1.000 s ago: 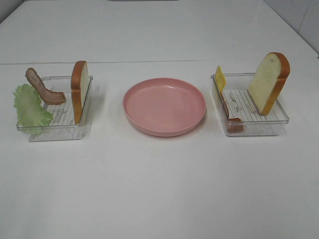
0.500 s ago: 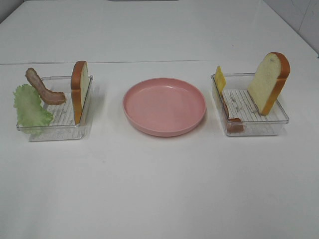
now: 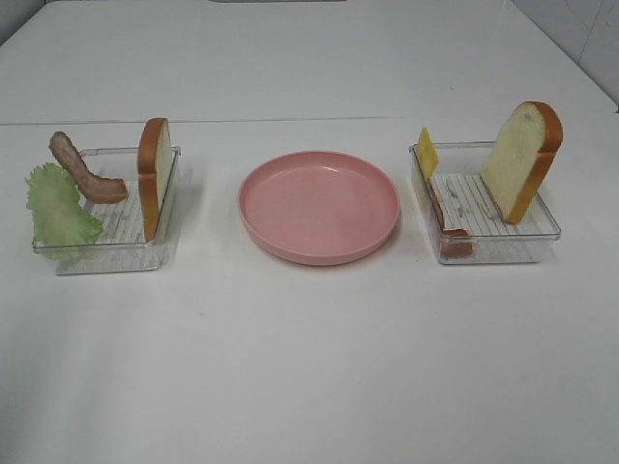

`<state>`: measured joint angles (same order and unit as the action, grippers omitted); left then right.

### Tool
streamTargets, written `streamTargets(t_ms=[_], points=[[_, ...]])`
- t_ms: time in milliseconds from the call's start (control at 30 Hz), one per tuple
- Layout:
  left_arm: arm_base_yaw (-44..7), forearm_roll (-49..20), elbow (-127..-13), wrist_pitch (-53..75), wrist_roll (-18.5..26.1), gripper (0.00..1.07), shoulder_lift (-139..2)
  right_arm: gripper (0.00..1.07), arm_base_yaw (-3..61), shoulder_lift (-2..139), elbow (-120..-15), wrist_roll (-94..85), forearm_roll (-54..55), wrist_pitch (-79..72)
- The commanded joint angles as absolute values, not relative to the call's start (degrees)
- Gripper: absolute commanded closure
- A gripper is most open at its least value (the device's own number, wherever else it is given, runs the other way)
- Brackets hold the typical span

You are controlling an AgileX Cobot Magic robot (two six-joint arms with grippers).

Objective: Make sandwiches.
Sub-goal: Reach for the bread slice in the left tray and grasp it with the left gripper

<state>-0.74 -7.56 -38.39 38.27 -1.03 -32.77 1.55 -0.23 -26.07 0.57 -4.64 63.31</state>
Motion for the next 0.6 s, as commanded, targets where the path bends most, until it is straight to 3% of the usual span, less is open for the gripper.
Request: streamTargets(t_ms=[33,300,600], points=[[-0.8,-8.7,-46.0,37.0,-1.1,0.06,-43.8,0.11,1.3,-2.2,-26.0,0.0,-4.8,63.0],[-0.8,-12.0,-57.4,38.0,-0.9,0.06,-59.8,0.11,1.3,-2.2,-26.0,0.0,-4.8,63.0],[-0.8,-14.4,-72.5,49.0,-1.1,0.06,-79.2,0.11,1.3,-2.2,-26.0,0.0,-4.8,63.0]])
